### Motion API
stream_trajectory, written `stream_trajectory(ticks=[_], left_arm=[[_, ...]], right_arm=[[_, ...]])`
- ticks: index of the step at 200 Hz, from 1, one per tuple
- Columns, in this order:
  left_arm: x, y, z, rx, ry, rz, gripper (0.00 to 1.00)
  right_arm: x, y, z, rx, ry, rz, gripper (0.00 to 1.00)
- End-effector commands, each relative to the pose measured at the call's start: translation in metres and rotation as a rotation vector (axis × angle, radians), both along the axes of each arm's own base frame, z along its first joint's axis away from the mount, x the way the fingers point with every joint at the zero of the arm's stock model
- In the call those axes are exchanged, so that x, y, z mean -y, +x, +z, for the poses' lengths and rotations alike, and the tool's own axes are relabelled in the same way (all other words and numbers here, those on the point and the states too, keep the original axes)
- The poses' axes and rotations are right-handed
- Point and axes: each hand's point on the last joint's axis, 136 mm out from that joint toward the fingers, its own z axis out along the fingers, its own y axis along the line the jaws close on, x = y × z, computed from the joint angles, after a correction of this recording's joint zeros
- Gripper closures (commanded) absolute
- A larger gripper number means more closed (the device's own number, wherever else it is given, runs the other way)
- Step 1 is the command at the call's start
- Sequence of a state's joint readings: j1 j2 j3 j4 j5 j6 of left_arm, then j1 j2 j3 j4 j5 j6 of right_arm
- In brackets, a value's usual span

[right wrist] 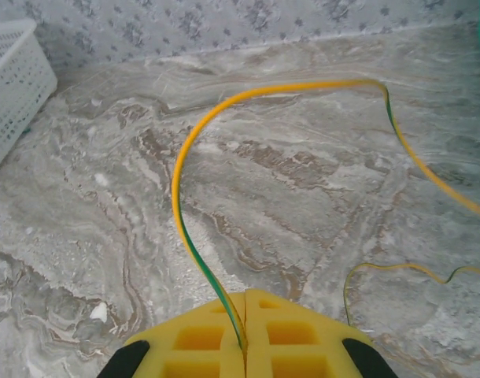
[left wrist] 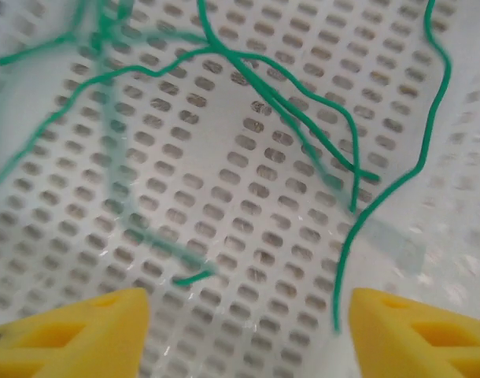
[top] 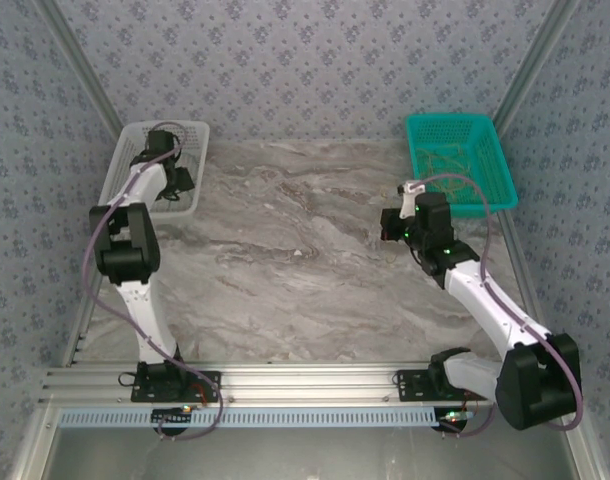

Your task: Untangle the cables

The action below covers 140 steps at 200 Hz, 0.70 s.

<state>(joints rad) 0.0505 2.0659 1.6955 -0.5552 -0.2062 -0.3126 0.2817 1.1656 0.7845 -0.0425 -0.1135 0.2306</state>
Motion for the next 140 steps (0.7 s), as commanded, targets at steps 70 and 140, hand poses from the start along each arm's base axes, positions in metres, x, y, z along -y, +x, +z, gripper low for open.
stream_trajectory(ticks=[70, 140], left_arm=[[0.026, -0.057, 0.144, 0.322, 0.090, -0.006, 0.07], [0.088, -0.132, 0.151, 0.520, 0.004, -0.087, 0.20]], right_arm=[[-0.057, 0.025, -0.072, -0.466, -0.126, 0.247, 1.00], [-0.173, -0.032, 0.008, -0.297, 0.126, 0.734, 1.00]])
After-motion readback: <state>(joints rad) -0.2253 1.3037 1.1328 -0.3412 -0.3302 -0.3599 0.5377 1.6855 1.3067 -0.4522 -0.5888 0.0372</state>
